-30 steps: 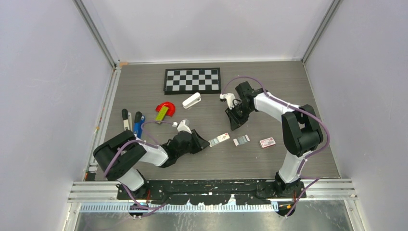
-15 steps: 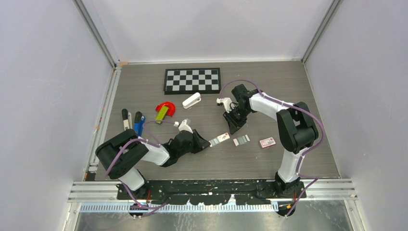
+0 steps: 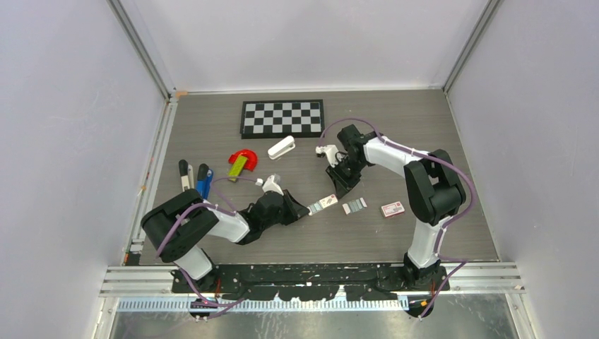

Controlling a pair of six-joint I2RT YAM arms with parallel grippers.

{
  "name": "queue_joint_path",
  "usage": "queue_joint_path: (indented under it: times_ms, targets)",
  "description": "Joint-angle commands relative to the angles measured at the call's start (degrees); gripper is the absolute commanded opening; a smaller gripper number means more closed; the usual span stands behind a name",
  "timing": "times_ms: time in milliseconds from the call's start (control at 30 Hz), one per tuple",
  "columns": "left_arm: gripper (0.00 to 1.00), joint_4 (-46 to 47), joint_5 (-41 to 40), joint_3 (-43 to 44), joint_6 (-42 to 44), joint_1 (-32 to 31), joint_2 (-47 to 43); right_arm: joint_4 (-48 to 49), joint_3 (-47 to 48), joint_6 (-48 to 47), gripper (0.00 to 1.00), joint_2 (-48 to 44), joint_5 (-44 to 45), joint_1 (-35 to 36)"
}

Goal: Unload the staples from the stapler
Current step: Close the staple box at the center of the board.

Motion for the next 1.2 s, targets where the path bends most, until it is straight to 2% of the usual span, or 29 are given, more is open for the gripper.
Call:
queue_joint_path:
  times_ms: [0,600,833,1167]
  targets:
    - [0.15,1.0,-0.1,0.8,-1.5,-0.3,0.1,-0.4,2.1,-0.8,0.24,0.0,0.3,0.8]
    - [0.22,2.6,-2.2,-2.8,-4.1,-0.4,-4.2,1.3,1.8,1.0,0.24,0.6,3.8,1.5]
    - [0.19,2.1,-2.4,-2.9,-4.3,-0.6,-4.9,1.3,1.9,1.1,0.24,0.7,3.9,1.5]
    - [0.13,4.7,-1.5,-1.7,-4.8,-0.6,-0.4,1.3,2.0,1.1,0.24,1.0,3.8,1.6]
